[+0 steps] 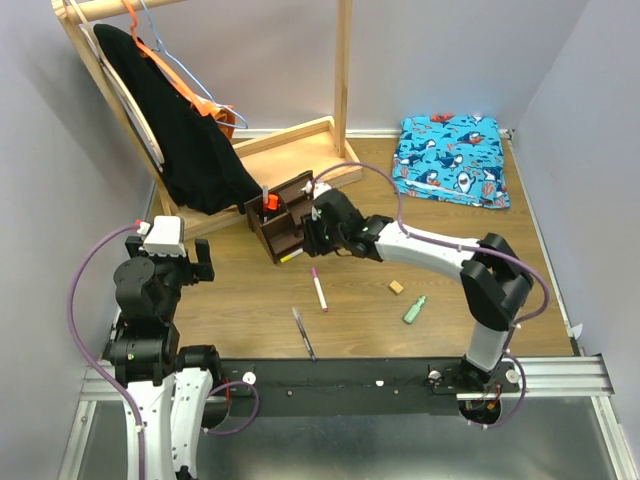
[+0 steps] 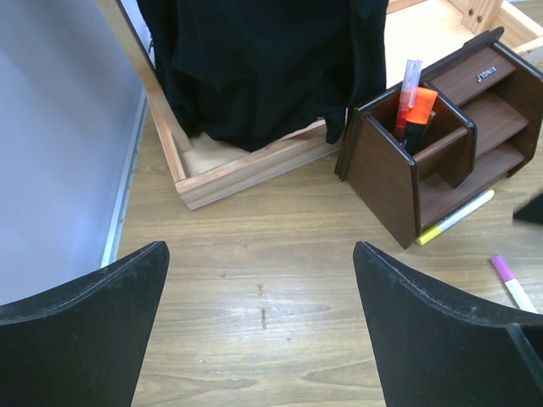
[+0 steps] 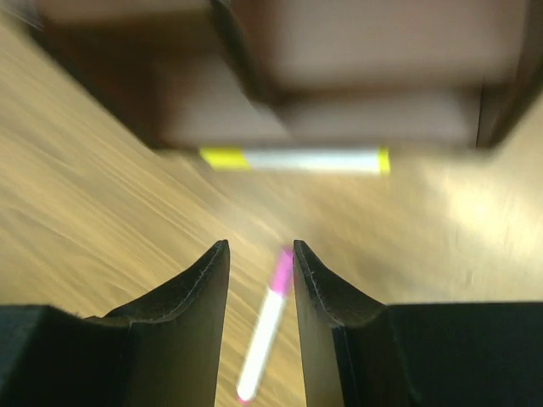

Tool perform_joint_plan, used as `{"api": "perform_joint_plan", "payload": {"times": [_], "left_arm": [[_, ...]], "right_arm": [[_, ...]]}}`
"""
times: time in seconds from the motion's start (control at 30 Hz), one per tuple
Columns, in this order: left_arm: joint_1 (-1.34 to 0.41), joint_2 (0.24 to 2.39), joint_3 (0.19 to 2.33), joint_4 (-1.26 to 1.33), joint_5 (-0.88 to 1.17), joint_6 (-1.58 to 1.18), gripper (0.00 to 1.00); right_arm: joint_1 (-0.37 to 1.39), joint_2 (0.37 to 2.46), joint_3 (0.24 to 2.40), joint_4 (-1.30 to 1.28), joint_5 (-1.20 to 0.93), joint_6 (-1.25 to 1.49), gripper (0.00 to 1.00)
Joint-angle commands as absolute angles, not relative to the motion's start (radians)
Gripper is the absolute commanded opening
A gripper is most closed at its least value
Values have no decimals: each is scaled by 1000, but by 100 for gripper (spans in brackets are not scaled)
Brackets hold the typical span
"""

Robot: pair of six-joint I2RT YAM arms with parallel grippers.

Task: Sort the stationery into containers
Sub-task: Pick up the pen from the center of the board.

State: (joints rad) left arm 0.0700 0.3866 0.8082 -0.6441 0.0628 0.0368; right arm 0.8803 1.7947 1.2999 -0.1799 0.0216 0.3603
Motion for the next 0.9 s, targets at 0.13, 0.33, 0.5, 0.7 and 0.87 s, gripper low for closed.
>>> {"api": "perform_joint_plan", "payload": {"times": [0.13,0.33,0.5,0.7,0.87], "left_arm": [[69,341,798,-644,44,5,99],[69,331,796,-647,43,8,99],[71,336,795,-641,35,8,99],[71,339,787,-630,37,11,99],[71,344,784,-618,37,12,99]], "right_arm": [[934,1945,1365,-373,178,515,44],[956,2016,1407,-399,199,531,44],[962,2033,1396,-423,222,551,44],[963,2049,1404,-443,219,543,44],[973,2072,1396,-451,203,531,42]]}}
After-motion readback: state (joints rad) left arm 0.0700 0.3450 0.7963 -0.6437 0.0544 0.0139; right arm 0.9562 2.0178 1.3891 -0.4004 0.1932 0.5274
